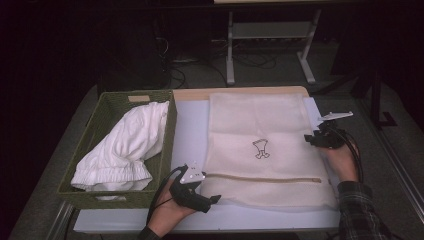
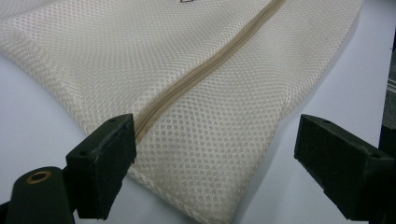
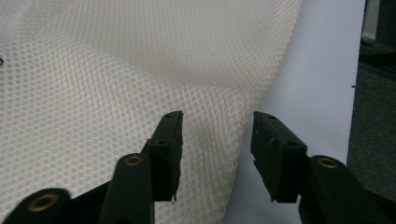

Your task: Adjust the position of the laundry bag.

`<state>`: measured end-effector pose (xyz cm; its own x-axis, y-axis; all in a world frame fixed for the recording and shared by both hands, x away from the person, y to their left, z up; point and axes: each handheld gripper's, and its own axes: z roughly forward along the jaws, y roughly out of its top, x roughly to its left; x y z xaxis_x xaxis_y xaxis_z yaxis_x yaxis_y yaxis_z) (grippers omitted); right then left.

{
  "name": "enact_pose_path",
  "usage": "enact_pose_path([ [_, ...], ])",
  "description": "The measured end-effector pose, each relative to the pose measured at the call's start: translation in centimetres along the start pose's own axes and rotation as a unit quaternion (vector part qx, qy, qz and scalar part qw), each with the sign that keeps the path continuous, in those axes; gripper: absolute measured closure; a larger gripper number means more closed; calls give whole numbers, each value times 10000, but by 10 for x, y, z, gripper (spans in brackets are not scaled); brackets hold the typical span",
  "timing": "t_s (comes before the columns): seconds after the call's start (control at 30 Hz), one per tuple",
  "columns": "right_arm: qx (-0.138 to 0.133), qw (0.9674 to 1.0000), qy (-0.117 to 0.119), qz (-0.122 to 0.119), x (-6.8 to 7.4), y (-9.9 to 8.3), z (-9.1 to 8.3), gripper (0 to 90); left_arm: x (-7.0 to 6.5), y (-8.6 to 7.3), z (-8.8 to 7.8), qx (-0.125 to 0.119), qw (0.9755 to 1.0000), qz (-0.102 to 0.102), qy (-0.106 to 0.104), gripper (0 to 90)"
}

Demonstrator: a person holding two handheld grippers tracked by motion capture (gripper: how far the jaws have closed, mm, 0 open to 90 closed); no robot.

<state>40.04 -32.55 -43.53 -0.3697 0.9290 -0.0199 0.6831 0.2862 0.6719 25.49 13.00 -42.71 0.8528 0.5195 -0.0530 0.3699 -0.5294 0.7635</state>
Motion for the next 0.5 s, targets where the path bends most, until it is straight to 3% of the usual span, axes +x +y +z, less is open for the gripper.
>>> enact_pose_path([
  [0.27, -183, 9998, 37, -29, 9, 4, -12, 383, 2, 1, 0, -16, 10000, 4, -30, 121],
  [0.5, -236, 9996, 142, -20, 15, 5, -20, 351, 2, 3, 1, -16, 10000, 32, -57, 121],
])
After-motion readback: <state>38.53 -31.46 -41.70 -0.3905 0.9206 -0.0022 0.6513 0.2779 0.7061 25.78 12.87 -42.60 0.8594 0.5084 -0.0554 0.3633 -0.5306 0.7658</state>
